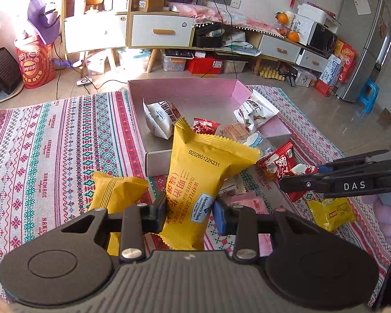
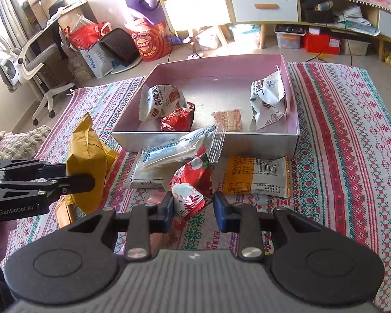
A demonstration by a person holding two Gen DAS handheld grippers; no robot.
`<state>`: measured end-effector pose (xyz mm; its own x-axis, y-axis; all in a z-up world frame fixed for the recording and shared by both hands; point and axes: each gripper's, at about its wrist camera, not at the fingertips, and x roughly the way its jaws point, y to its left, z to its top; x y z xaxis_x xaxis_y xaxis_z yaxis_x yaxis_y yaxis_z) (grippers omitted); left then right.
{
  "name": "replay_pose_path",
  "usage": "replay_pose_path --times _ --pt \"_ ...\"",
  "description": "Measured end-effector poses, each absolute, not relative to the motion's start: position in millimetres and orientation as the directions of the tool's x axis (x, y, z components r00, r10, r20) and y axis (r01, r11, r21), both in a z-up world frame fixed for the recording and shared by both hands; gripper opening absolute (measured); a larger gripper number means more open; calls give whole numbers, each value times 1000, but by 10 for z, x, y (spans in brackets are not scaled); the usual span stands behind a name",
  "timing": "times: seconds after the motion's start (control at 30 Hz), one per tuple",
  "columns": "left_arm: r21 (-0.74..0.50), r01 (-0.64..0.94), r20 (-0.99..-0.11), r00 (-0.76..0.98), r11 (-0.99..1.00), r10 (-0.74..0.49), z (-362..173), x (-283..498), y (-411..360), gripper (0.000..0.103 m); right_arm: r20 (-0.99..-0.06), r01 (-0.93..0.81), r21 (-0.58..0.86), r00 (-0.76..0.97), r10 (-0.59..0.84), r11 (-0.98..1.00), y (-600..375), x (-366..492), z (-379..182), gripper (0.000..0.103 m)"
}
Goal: Organize snacks
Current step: 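Carry the red-and-white snack into the box with the right gripper while the left carries the yellow waffle bag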
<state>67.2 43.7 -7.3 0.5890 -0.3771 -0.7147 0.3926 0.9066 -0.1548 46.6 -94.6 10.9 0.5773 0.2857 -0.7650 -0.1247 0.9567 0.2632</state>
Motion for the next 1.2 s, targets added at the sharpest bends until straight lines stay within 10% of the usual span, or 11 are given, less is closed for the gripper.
replay_pose_path --times 1.2 --pt "-177 321 -668 655 930 -353 26 1714 -147 42 -707 9 276 679 196 961 -1230 1212 90 28"
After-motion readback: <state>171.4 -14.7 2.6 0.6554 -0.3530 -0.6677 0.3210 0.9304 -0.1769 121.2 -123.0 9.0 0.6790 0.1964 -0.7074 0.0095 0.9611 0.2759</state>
